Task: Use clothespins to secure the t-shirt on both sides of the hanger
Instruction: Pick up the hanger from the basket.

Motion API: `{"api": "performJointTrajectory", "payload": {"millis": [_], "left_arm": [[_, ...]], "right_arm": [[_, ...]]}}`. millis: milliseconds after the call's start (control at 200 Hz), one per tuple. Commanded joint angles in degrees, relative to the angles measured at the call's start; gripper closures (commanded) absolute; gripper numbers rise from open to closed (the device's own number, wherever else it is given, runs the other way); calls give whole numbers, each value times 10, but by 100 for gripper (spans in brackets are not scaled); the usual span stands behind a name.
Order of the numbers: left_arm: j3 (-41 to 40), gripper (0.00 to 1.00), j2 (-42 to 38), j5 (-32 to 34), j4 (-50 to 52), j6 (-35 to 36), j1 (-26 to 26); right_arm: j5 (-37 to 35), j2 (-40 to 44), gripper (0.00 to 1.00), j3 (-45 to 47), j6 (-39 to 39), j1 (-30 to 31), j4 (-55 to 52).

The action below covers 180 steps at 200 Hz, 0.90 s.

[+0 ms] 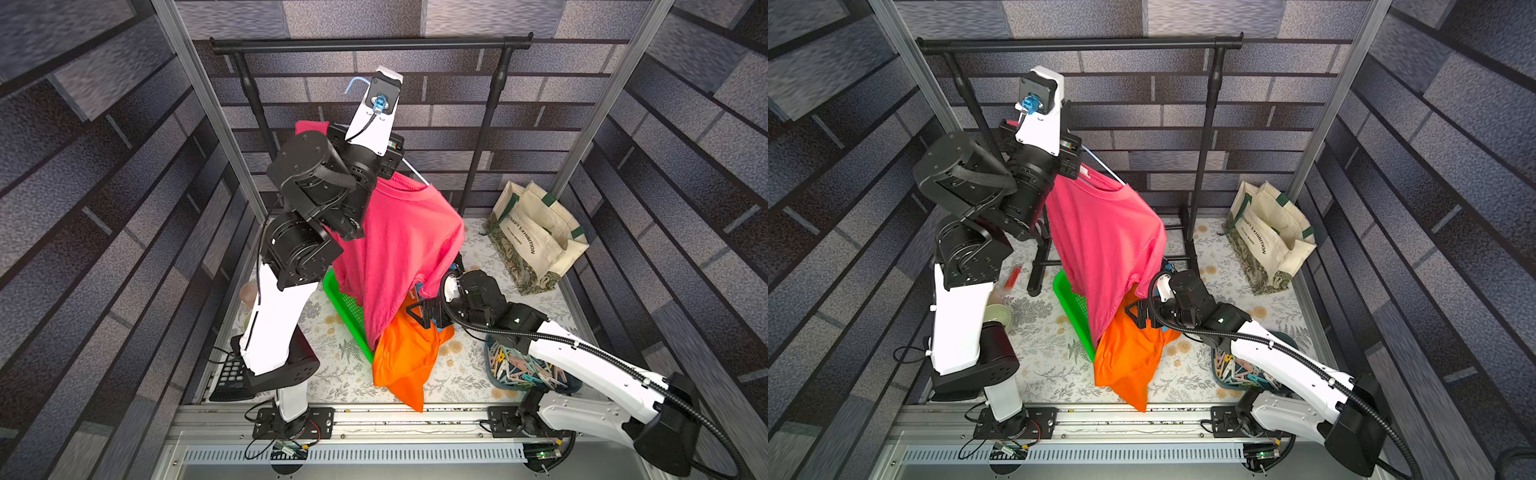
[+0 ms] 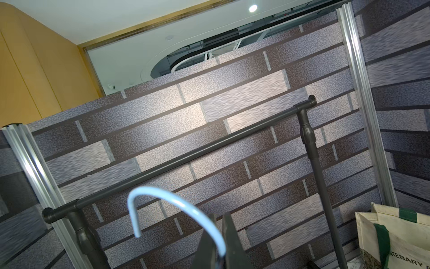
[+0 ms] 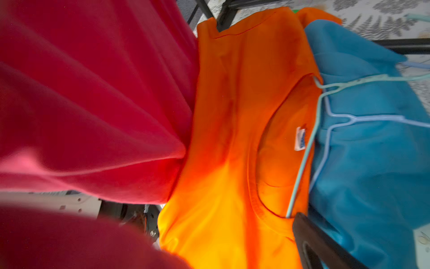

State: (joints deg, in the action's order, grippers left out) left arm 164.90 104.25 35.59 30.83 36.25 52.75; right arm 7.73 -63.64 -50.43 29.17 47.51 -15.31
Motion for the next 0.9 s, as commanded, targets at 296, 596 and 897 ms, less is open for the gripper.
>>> {"api": "performJointTrajectory", "payload": {"millis": [296, 596, 897], "left_arm": [[10, 100, -35, 20, -11, -38, -30], [10, 100, -19, 26, -3, -55, -37], [10, 100, -14, 21, -3, -63, -38]], "right_arm": [[24, -75, 0, 41, 79, 20, 222], [98, -161, 1, -82, 61, 51, 286], [125, -221, 63, -170, 66, 73, 303]]}}
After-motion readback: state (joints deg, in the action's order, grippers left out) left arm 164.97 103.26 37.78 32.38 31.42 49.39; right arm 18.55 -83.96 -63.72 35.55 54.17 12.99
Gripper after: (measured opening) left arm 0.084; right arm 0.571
